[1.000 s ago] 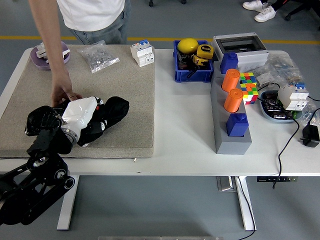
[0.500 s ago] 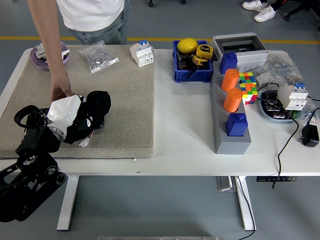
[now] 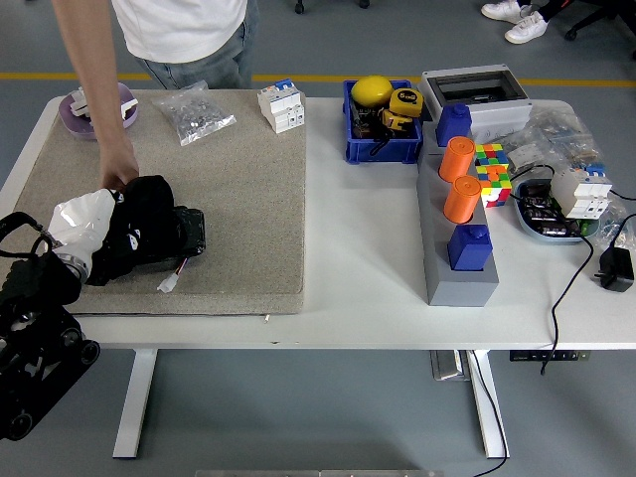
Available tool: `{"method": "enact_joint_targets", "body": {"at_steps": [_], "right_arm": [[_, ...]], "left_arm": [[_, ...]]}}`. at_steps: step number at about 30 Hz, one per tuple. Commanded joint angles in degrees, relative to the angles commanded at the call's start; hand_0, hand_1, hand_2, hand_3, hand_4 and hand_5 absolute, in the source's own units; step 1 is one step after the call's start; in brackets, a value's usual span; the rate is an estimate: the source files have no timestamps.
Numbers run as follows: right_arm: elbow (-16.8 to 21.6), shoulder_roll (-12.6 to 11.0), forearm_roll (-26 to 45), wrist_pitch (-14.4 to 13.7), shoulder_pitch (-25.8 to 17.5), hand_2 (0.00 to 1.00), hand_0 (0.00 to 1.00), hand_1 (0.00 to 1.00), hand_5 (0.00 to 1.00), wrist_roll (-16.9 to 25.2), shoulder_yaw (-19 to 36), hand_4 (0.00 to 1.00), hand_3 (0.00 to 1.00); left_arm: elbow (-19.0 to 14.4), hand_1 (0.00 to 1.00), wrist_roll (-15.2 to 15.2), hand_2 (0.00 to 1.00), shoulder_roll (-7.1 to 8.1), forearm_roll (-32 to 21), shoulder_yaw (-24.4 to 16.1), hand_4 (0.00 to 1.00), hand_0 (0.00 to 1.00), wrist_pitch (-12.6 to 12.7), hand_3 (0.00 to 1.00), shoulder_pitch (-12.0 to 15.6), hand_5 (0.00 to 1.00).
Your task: Pick the rag up,wipe the panel,place it on the desk
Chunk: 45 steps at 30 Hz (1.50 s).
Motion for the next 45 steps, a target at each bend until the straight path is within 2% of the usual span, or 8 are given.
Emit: {"method": "enact_joint_targets", "body": {"at_steps": [21, 28, 37, 45], "right_arm": [[0.0, -0.2, -0.1, 0.0, -0.1, 0.728, 0.785, 0.721, 0.726, -0.1, 0.8, 0.998, 0.683], [0.0, -0.2, -0.1, 0.0, -0.1, 0.727, 0.783, 0.721, 0.725, -0.1, 1.1, 0.998, 0.684], [0.0, -0.2, -0.1, 0.0, 0.1, 0.728, 0.783, 0.722, 0.726, 0.0, 0.9, 0.998, 0.684], [0.0, -0.3, 0.1, 0.0, 0.1, 0.727, 0.783, 0.721, 0.727, 0.0, 0.7, 0.998, 0.685]], "left_arm": [[1.3, 0.165, 0.8, 0.502, 3.57, 3.1, -9.6, 0.177, 0.222, -0.7, 0.484, 5.2, 0.002], [1.3, 0.166, 1.1, 0.501, 4.41, 3.4, -11.1, 0.177, 0.221, -0.8, 0.484, 6.7, 0.002], [0.2, 0.166, 1.4, 0.501, 3.35, 3.8, -9.9, 0.176, 0.221, -0.3, 0.483, 5.6, 0.002], [-0.7, 0.166, 1.7, 0.501, 2.2, 2.5, -4.7, 0.176, 0.22, -0.4, 0.483, 2.9, 0.002]]}}
